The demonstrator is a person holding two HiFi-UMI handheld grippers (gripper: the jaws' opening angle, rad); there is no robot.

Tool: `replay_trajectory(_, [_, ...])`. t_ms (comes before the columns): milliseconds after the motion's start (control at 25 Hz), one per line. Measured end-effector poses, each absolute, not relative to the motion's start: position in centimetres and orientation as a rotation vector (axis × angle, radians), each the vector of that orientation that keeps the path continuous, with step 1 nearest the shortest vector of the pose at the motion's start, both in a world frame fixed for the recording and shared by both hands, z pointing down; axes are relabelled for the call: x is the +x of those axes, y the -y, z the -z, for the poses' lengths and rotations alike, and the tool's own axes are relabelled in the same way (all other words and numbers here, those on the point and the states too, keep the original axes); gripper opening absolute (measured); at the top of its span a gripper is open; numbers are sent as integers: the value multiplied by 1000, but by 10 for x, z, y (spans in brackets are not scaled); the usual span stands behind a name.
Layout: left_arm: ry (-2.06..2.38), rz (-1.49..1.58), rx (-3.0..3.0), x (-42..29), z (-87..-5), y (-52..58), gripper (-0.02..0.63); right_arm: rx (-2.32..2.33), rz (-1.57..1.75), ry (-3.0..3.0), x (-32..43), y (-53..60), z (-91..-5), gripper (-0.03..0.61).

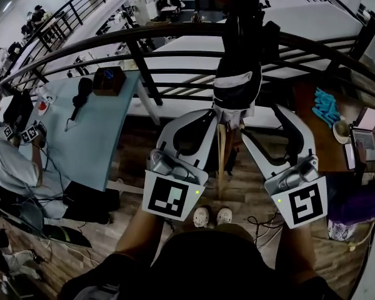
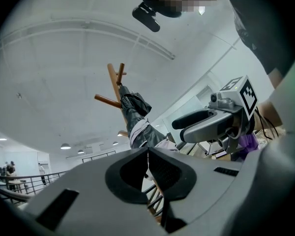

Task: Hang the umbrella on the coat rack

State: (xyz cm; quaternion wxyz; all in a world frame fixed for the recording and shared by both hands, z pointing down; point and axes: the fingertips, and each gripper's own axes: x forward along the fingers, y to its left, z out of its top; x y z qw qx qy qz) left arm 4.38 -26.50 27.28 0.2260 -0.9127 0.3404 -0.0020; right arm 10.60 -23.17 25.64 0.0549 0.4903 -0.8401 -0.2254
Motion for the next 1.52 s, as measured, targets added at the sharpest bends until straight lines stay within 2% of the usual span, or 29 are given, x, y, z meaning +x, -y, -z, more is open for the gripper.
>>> replay_trajectory(160, [-939,-15,-2526,41,-274,257,14,1480,686,2547,97,233,-264,288])
replay_trajectory(280, [-933,-26,-2528,42,-274,254,14,1489,692,2553,92,232,-266,258])
replay_trajectory(400, [-933,-22,-2533,42,-274,253,14,1523,699,2568,91,231,-263,189])
replay_trajectory(560, [-926,-15,-2540,41,-275,253,14,1530,740,2565,88,228,-262,31])
replay_trajectory(1520, [-896,-31,-2525,52,-268,250,13,1527,813,2533,89,224,-258,28])
